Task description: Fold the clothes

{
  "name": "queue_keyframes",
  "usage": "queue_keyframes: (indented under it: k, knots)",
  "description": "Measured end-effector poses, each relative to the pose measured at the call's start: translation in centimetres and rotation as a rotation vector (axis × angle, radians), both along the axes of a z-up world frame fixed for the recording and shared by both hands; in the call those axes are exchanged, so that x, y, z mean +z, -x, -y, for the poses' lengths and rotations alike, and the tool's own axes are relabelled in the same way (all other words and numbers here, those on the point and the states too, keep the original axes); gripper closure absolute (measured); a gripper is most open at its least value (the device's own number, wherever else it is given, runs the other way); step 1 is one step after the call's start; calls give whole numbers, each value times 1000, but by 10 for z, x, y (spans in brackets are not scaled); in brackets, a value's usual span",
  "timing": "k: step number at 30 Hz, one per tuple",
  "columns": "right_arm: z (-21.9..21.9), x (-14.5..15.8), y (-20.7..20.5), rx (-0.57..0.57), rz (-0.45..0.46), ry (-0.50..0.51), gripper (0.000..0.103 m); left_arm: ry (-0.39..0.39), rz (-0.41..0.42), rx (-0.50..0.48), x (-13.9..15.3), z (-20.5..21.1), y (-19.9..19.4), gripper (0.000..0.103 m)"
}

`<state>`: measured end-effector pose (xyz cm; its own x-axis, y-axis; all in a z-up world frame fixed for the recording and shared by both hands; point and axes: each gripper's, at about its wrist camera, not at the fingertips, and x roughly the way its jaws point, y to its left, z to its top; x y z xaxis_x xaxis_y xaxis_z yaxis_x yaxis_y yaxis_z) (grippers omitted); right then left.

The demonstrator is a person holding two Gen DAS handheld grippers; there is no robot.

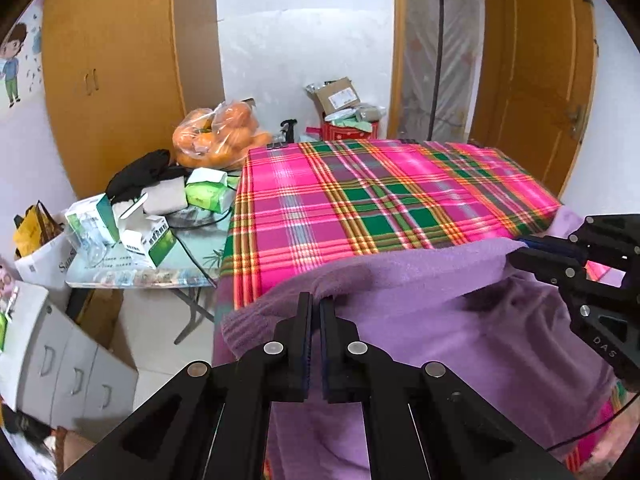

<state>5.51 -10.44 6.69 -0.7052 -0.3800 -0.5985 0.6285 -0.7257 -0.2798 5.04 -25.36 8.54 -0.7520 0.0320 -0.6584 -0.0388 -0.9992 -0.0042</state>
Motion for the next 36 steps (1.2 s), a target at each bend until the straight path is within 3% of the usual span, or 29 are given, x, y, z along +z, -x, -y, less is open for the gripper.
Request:
queue_keyframes:
  k: [24,36]
  knots:
    - [-27,-29,-99,0,35,39,99,-135,-27,42,-23,-6,-108,100]
    - [-34,-67,-123,-11,94,0,99,-204,47,72,-60,-8,-133,100]
